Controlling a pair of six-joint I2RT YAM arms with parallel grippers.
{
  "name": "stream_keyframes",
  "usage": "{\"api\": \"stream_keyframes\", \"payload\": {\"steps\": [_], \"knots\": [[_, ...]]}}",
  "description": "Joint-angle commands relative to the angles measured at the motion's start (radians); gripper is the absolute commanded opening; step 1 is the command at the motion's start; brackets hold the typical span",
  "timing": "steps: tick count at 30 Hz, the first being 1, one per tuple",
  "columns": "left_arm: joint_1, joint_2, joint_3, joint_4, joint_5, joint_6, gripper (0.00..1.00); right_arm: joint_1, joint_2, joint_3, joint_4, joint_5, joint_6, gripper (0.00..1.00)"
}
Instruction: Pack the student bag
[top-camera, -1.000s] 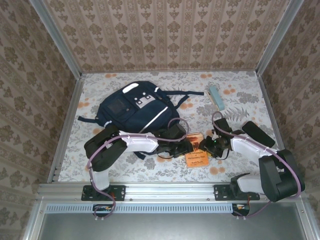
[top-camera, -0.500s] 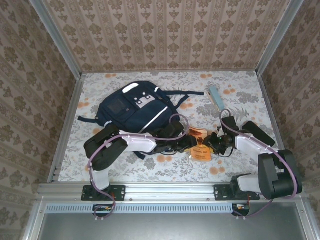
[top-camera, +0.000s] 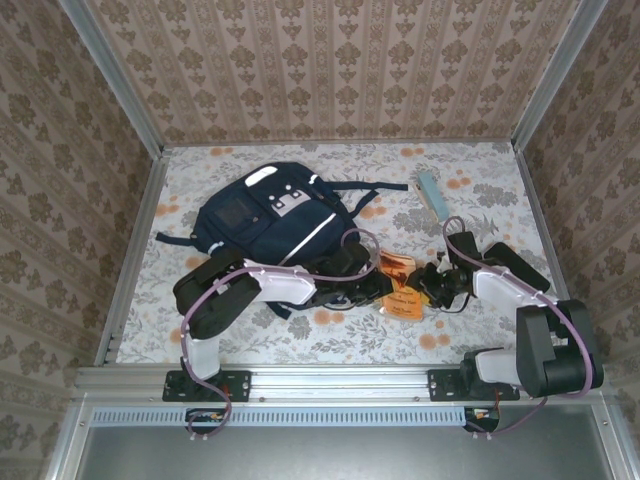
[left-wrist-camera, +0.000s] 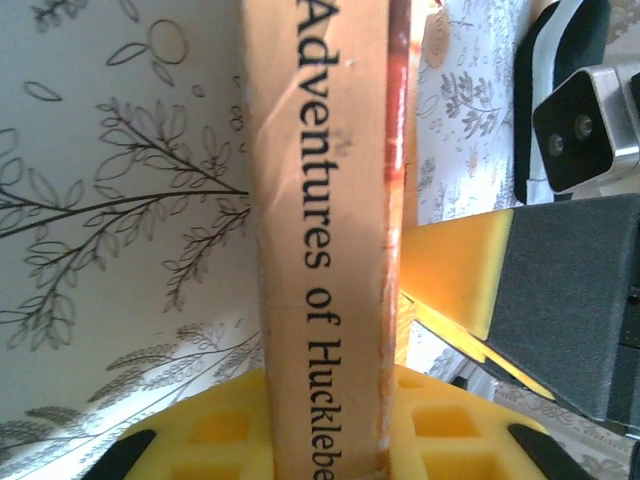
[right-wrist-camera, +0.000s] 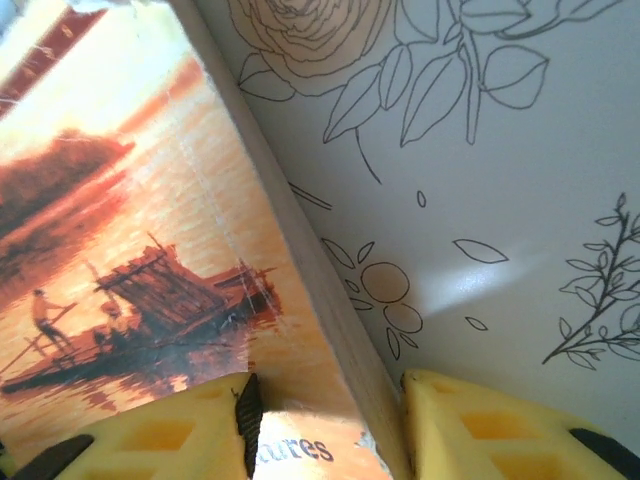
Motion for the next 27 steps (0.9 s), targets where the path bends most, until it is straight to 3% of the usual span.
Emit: {"api": "stream_keyframes", "payload": {"steps": [1,5,12,16,19,27], "knots": [[0.015,-0.073,0.068,-0.009,0.033,0.070,0.14,-0.005,-0.067,0.049,-0.044,-0.015,-0.012,0.57],[0.059,-0.138,0.143,-0.153,0.021,0.173,0.14,-0.020,-0.150,0.095,-0.052,-0.021,0.008,0.77],[0.199,-0.231,0.254,-0.346,-0.010,0.298,0.14,-0.022,-0.255,0.102,0.162,-0.092,0.169,0.97],[0.281,-0.280,0.274,-0.370,-0.024,0.306,0.14,-0.013,-0.261,0.077,0.377,-0.160,0.323,1.00],[0.327,-0.322,0.265,-0.335,-0.043,0.262,0.14,0.027,-0.227,0.038,0.622,-0.172,0.522,1.00],[0.373,-0.407,0.200,-0.174,-0.144,0.077,0.13,0.215,-0.044,0.051,1.099,-0.027,0.845,0.99]]}}
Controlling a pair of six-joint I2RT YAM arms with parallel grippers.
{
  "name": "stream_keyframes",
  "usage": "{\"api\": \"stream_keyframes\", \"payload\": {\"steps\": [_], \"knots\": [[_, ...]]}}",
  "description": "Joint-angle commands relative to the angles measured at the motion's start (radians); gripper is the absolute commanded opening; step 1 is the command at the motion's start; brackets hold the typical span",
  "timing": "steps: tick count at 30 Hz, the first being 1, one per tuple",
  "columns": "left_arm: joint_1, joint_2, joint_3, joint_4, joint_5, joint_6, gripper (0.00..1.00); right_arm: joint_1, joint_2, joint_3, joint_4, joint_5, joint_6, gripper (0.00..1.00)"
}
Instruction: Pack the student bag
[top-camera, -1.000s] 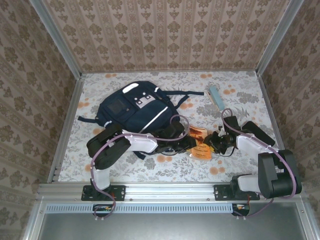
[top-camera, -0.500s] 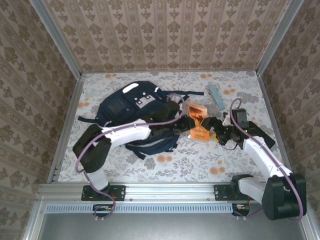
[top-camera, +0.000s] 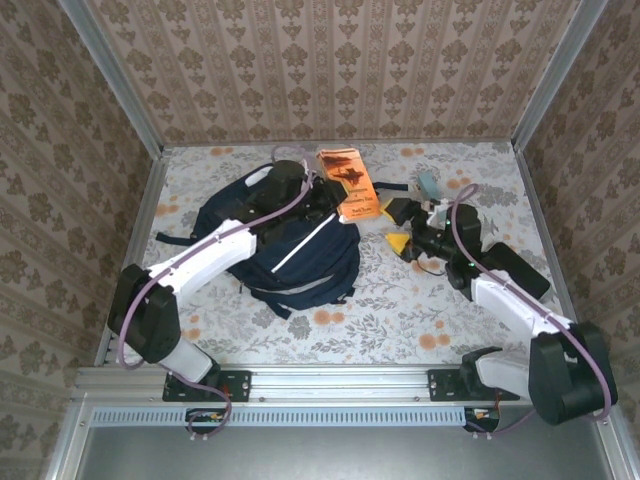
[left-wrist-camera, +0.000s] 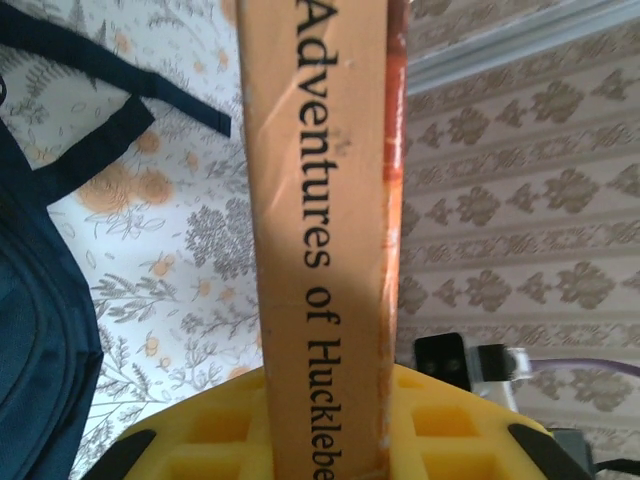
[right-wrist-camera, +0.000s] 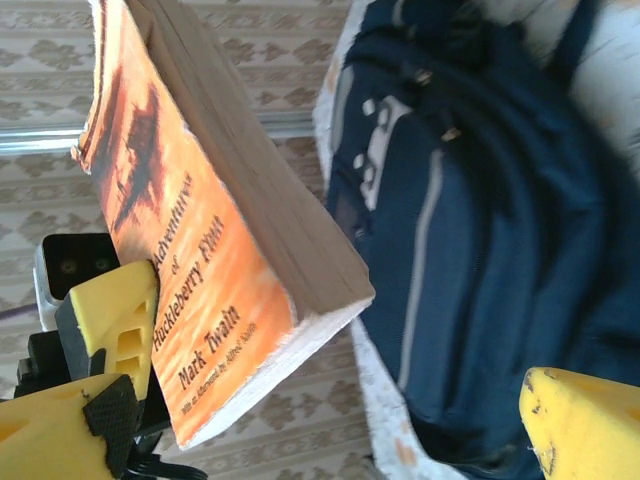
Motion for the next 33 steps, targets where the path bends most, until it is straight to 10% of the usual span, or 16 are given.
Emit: {"api": "stream_keyframes", "payload": {"steps": [1,10,33], "knots": [[0.007,-0.060,-0.024,0.138,-0.061,-0.104,0.13,0.062,0.067,0.010,0.309,0.083,0.203,0.99],[0.009,-0.087,-0.079,0.218,-0.084,-0.192,0.13,0.147,0.234,0.068,0.563,0.221,0.362,0.96],[0.015,-0.106,-0.109,0.166,-0.103,-0.179,0.25,0.180,0.239,0.065,0.503,0.316,0.371,0.31]]}}
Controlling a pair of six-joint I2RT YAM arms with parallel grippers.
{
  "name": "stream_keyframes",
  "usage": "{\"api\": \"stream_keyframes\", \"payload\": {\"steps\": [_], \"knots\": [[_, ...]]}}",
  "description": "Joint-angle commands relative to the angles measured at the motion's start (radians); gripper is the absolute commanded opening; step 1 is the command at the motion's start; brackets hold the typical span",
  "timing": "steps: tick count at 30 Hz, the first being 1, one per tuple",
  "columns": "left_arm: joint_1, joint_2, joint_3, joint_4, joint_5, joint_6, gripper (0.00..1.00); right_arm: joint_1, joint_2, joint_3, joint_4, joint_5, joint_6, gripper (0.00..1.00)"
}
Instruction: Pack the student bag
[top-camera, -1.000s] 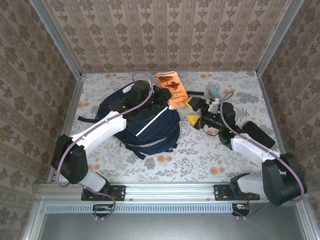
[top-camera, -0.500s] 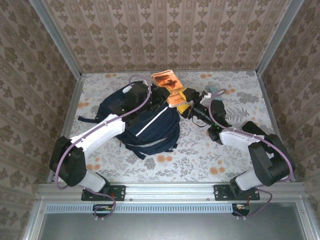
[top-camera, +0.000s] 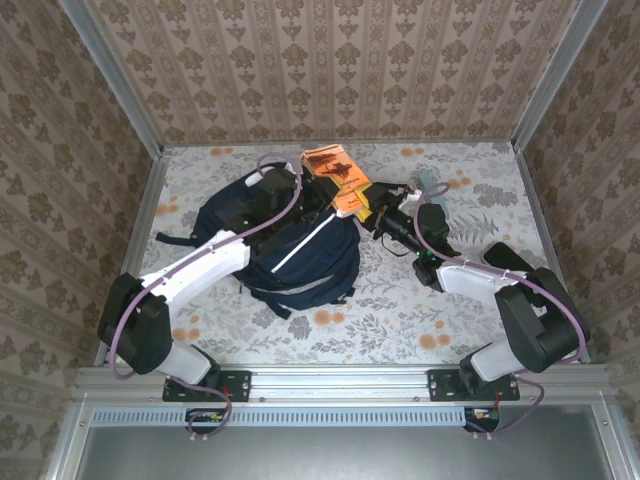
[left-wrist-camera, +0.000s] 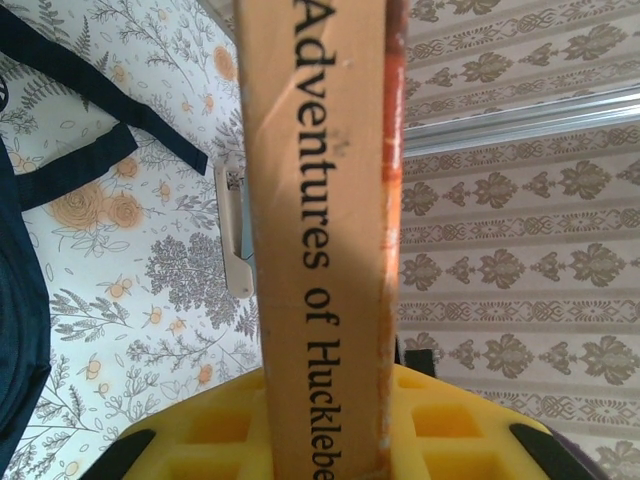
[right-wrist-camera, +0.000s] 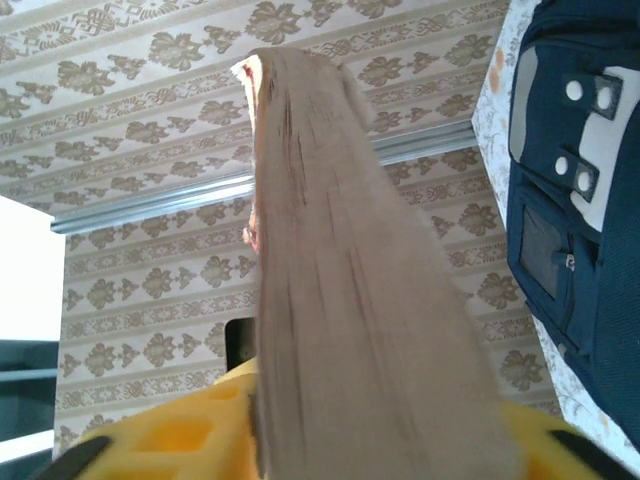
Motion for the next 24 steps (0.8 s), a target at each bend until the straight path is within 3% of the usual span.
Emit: {"api": "stream_keyframes", "payload": {"steps": [1,6,8,11,16,24], "knots": [[0.016,-0.050,-0.002,0.000,-0.018,0.009,0.29,0.001,-0.037,0.000,-0.054,0.037,-0.033,0.29],[0.031,-0.063,0.002,-0.131,-0.014,0.066,0.55,-0.002,-0.133,0.022,-0.284,0.050,-0.180,0.21],[0.040,-0.075,0.013,-0.241,-0.022,0.131,0.66,-0.005,-0.180,0.044,-0.441,0.065,-0.273,0.20],[0.050,-0.090,0.037,-0.416,-0.046,0.267,0.75,-0.021,-0.249,0.077,-0.665,0.095,-0.411,0.19],[0.051,-0.100,0.088,-0.697,-0.131,0.512,0.78,-0.090,-0.344,0.098,-0.903,0.115,-0.580,0.19],[0.011,-0.038,0.173,-0.900,-0.209,0.808,0.81,-0.196,-0.462,0.095,-1.128,0.116,-0.741,0.19]]}}
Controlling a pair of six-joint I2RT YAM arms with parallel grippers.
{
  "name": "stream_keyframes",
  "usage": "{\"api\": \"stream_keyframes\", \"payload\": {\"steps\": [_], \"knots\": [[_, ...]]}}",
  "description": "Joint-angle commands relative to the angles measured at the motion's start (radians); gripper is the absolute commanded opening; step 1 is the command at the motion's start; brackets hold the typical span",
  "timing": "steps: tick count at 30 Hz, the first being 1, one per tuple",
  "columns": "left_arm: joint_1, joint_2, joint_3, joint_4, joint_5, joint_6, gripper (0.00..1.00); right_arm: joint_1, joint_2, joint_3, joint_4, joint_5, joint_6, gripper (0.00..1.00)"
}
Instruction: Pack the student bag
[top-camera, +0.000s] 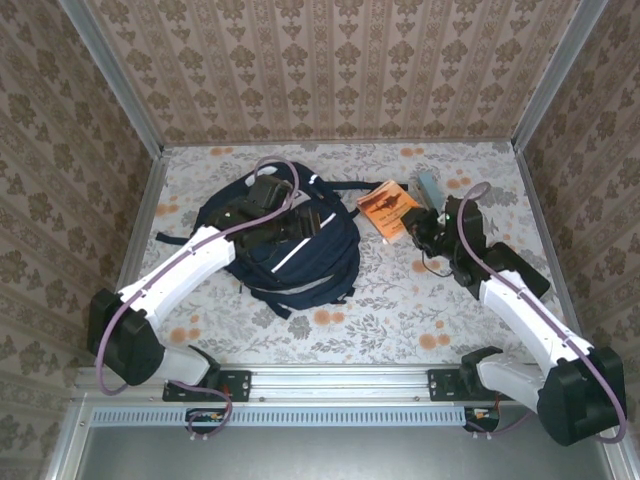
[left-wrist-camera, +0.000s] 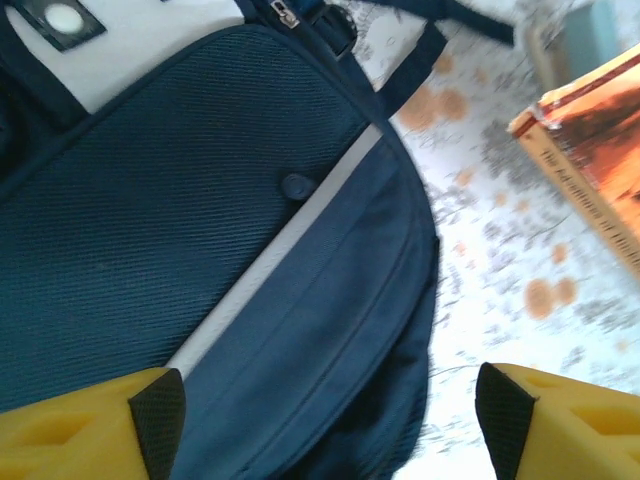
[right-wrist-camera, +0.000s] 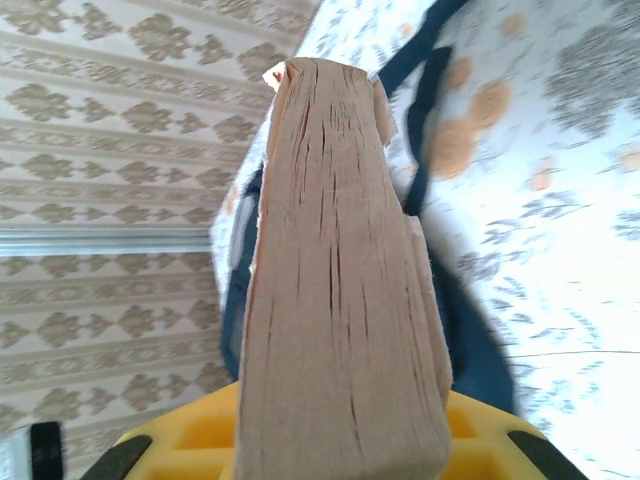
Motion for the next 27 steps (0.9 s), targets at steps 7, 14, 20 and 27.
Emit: {"api": "stream_keyframes", "payload": {"steps": [7,14,20,27], "knots": [[-0.146,0.205,0.210,-0.253,-0.251,0.328,0.95,-0.047,-0.100,-0.007,-0.183,0.017,-0.128,0.19],[-0.200,0.424,0.358,-0.348,-0.295,0.400,0.77,-0.050,-0.110,-0.048,-0.197,0.004,-0.123,0.19],[-0.211,0.560,0.436,-0.397,-0.344,0.428,0.61,-0.051,-0.110,-0.054,-0.210,0.002,-0.128,0.19],[-0.226,0.634,0.499,-0.433,-0.432,0.437,0.39,-0.050,-0.112,-0.056,-0.211,-0.001,-0.128,0.19]]}}
